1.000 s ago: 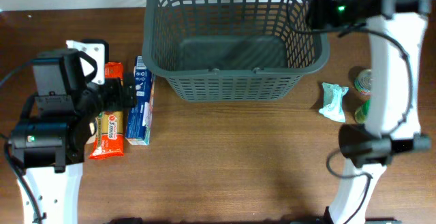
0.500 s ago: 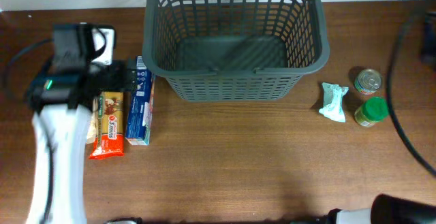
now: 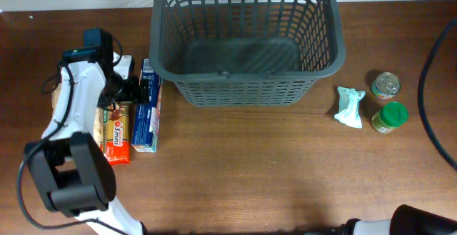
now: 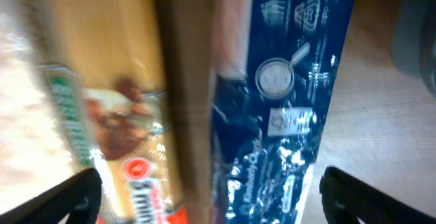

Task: Pack container
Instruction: 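Grasp the blue box with the left gripper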

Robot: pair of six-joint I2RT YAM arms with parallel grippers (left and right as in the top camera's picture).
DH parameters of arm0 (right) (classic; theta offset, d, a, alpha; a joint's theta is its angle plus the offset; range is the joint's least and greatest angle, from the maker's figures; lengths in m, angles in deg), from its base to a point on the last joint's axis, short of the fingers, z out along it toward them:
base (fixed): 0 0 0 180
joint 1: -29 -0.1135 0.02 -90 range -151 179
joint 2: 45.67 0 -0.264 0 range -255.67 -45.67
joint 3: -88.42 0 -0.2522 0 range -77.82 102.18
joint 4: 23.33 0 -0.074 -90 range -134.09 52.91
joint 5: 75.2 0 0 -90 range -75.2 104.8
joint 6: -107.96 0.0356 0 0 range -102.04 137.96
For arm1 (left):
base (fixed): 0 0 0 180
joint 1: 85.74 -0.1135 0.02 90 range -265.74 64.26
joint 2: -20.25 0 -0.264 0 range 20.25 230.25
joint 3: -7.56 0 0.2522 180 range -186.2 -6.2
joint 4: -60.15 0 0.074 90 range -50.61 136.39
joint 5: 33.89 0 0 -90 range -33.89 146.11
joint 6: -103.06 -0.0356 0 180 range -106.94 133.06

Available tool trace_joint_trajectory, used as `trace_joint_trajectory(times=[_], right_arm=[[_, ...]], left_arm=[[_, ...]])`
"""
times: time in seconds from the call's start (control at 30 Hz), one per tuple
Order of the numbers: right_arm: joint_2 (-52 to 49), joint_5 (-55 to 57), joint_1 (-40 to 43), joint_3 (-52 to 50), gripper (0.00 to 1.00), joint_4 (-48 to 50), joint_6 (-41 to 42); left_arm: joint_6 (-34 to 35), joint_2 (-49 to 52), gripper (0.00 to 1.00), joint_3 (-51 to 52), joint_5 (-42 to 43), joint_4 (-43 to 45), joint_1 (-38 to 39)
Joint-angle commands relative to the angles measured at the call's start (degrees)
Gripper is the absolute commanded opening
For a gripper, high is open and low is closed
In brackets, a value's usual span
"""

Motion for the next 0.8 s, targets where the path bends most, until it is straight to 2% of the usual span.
trace_joint_trajectory(times=[0.0,0.3,0.4,0.43,0.57,0.6,0.67,0.7,0.77], right_arm=[[-1.4,0.3,0.5,-1.7,0.81,0.2,0.5],[-3.4,0.3,0.5,-4.2,0.81,0.4,0.5],[-3.4,0.3,0.5,-4.3,0.81,0.6,0.5],[-3.4,0.3,0.5,-4.3,0.81,0.7,0.5],[-3.4,0.3,0.5,-4.3,0.81,0.8,0.5],[-3.4,0.3,0.5,-4.3,0.81,0.8,0.5],[-3.4,0.3,0.5,-4.3,0.81,0.8,0.5],[-3.4,0.3,0.5,-4.3,0.81,0.8,0.5],[-3.4,0.1,0.5,-4.3,0.81,0.8,0.5]], left_arm=[[-4.3,2.8,0.95,0.2,9.1,-2.1,-0.3],[-6.0,8.0,0.94,2.4,8.2,-0.3,2.3],[-5.9,10.8,0.89,2.6,5.7,-0.2,3.4],[-5.9,11.6,0.79,2.6,5.0,-0.2,3.6],[-3.6,13.4,0.59,2.6,3.1,0.1,3.8],[-2.9,13.4,0.48,2.6,2.1,0.3,3.8],[-2.2,13.3,0.14,2.2,1.3,0.2,3.8],[-2.2,13.3,0.02,1.6,1.3,-0.4,3.8],[-1.7,13.1,0.02,-0.8,1.3,-2.4,3.6]])
